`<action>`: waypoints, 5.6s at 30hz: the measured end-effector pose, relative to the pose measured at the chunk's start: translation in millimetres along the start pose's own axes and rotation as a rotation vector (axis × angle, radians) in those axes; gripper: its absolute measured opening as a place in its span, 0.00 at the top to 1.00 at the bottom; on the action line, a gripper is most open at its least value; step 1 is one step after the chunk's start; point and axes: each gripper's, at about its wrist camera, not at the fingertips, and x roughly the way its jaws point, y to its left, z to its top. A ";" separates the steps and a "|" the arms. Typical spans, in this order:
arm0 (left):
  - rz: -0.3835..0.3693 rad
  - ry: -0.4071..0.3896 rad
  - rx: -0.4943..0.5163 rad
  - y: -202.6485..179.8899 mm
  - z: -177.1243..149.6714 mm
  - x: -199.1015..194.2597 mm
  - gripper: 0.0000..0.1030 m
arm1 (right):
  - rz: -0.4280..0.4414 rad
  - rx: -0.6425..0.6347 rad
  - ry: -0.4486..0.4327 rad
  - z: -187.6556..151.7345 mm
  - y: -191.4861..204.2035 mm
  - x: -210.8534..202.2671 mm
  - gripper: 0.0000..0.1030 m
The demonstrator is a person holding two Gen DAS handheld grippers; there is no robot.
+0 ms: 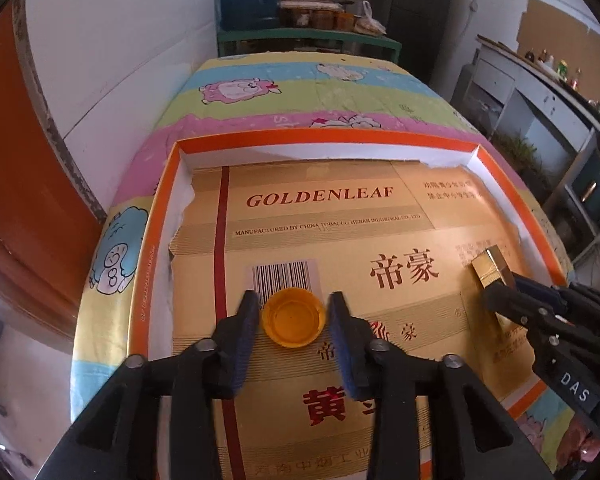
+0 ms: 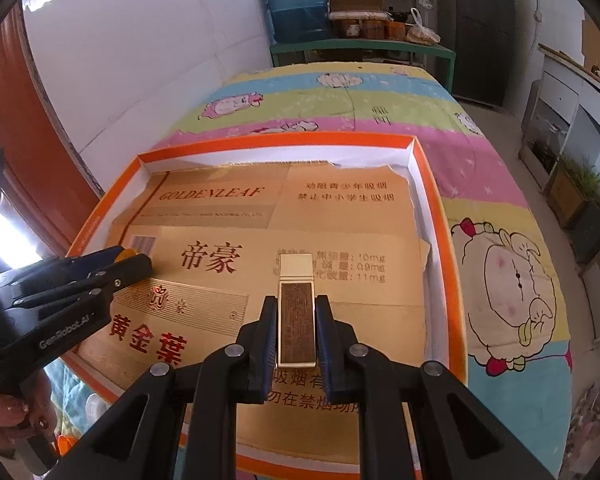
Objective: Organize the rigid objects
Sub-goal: 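Carry both items into the box and open both tools to release them, then withdraw both open tools from the box back toward the remaining items, then grasp the blue cap with the left tool while the right tool grasps the Hello Kitty box, then carry the blue cap and Hello Kitty box over the cardboard box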
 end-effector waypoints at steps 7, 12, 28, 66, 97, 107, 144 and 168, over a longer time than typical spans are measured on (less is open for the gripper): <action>0.014 0.000 -0.011 7.8 -4.7 -0.2 0.32 | -0.011 -0.008 -0.009 -2.3 0.2 -0.9 0.81; -0.015 -0.018 -0.025 10.9 -8.3 -7.0 0.32 | -0.013 -0.004 -0.033 -4.9 -0.2 -6.3 0.73; -0.084 -0.086 -0.072 14.1 -27.9 -66.3 0.32 | -0.042 0.001 -0.105 -23.5 6.8 -56.2 0.64; -0.078 -0.249 -0.078 9.7 -168.8 -199.2 0.32 | -0.019 0.011 -0.139 -148.7 53.9 -158.7 0.64; -0.037 -0.134 -0.001 -12.3 -210.6 -135.7 0.32 | 0.006 0.008 -0.006 -183.1 69.5 -119.3 0.64; -0.003 -0.164 0.019 -13.8 -216.3 -136.9 0.57 | -0.044 -0.053 -0.011 -186.0 78.7 -117.5 0.64; -0.059 -0.198 -0.033 -5.2 -211.9 -150.6 0.69 | -0.009 -0.019 -0.077 -185.1 65.0 -134.8 0.75; -0.067 -0.244 -0.016 -19.4 -181.2 -171.4 0.69 | 0.013 -0.045 -0.133 -159.0 63.1 -144.5 0.75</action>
